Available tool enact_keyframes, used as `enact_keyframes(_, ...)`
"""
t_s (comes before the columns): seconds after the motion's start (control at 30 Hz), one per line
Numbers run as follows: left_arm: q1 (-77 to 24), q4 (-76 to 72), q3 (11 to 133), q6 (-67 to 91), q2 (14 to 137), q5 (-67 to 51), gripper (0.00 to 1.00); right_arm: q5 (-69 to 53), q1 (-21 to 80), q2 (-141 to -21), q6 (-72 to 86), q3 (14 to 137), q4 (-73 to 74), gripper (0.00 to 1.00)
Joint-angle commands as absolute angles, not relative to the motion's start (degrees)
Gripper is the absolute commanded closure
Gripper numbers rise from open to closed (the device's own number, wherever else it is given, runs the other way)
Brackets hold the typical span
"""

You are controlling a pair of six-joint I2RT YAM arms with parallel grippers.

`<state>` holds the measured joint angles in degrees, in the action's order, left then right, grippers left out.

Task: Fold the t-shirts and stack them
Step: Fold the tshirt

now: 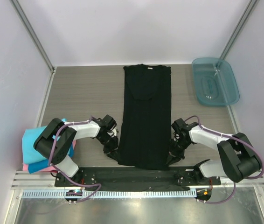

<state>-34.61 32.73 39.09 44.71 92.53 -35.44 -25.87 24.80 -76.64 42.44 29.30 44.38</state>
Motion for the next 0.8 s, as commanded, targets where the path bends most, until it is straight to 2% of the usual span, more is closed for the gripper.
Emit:
enact_keyframes(0.0,-35.2,32.2,38.1,42.5,93.2,-26.8,0.90,-27.8,25.1,-76.2,43.3,30.0,41.1,0.85)
enact_keyframes(0.03,-35.2,32.7,38.8,42.3,92.9,-26.5,1.00,-27.7,25.1,-75.9,43.0,30.4,41.3,0.93)
enact_keyframes(0.07,-35.0,33.0,39.2,41.9,92.6,-26.4,1.00,-27.5,24.9,-75.4,42.7,30.8,42.0,0.99)
enact_keyframes(0.23,-32.8,37.6,45.2,36.3,89.4,-25.7,1.00,-26.5,22.5,-71.9,39.0,35.9,45.9,0.99)
enact_keyframes(0.4,-31.4,40.3,56.5,30.4,89.2,-25.2,1.00,-26.5,20.0,-69.3,35.3,41.2,47.4,0.99)
enact_keyframes(0.77,-30.7,42.8,69.0,25.9,92.5,-21.4,1.00,-26.0,11.4,-71.4,32.5,49.5,44.5,0.99)
